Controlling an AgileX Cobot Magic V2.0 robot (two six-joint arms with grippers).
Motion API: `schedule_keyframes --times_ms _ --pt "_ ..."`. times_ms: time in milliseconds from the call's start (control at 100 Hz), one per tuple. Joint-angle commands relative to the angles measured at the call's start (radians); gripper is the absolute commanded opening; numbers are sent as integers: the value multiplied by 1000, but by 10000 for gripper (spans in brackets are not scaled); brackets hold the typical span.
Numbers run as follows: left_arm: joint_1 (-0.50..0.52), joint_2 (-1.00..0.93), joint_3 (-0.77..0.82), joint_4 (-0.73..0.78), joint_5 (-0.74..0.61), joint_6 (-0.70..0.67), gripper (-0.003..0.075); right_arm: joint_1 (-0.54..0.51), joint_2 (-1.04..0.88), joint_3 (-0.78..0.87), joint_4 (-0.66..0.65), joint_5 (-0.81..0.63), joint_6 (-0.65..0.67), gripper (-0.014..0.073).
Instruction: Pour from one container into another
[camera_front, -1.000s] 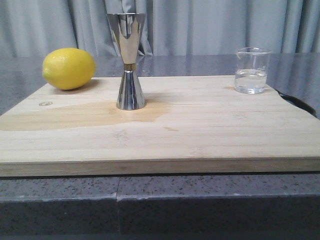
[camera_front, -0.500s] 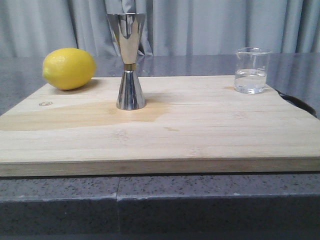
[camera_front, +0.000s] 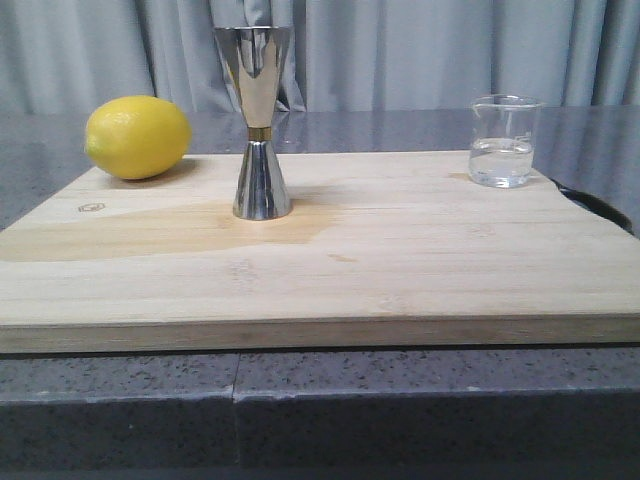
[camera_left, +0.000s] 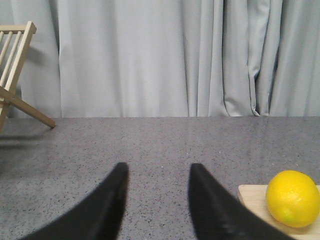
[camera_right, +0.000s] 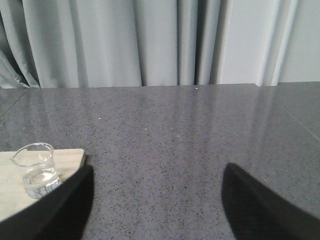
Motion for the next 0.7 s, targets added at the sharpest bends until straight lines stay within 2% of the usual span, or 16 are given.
schedule_keyframes --times_ms 0,70,600,690 --pt "1 17 -28 -4 -66 -1 576 -6 20 -34 -16 -71 -4 595" --pt "1 17 -28 -4 -66 -1 621 -6 20 -34 -16 -71 -4 596" --pt "1 17 -28 -30 -91 -1 620 -6 20 -34 -12 -55 -4 596" --pt "1 25 -35 -33 -53 -1 620 -6 24 -44 -2 -38 -2 596"
